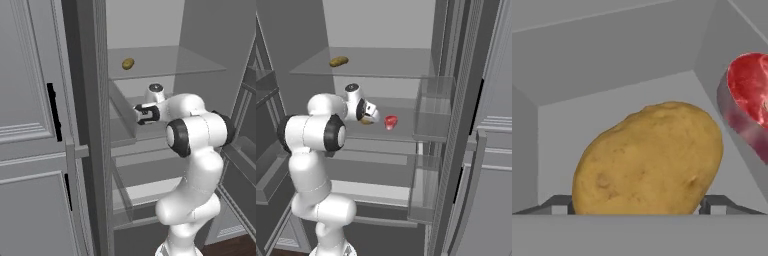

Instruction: Place one potato and one steak in each tupperware on the nearby counter, to pack two identical lunches.

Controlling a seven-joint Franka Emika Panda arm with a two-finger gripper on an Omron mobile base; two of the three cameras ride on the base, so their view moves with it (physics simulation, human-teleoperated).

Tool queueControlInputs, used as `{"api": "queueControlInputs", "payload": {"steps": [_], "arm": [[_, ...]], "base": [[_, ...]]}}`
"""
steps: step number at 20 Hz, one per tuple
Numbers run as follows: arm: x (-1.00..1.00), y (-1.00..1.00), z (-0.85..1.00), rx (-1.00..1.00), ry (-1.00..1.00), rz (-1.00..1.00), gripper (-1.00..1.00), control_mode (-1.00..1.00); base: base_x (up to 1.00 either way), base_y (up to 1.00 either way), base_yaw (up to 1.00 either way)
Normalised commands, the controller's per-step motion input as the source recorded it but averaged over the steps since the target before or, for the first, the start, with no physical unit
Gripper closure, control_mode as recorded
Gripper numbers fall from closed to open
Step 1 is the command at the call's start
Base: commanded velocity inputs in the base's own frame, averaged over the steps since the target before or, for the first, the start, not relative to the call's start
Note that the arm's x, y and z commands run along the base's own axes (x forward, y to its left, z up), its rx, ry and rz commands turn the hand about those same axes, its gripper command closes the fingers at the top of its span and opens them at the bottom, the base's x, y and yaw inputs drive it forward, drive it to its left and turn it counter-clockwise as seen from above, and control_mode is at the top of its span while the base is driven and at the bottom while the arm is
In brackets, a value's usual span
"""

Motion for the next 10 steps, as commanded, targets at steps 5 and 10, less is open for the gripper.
{"api": "queueControlInputs", "payload": {"steps": [5, 10], "arm": [[-1.00, -0.33, 0.44, 0.02, -0.18, 0.00, 1.00, -1.00], [-1.00, -0.05, 0.88, 0.00, -0.09, 0.00, 1.00, -1.00]], "base": [[0.00, 0.00, 0.00], [0.00, 0.00, 0.00]]}}
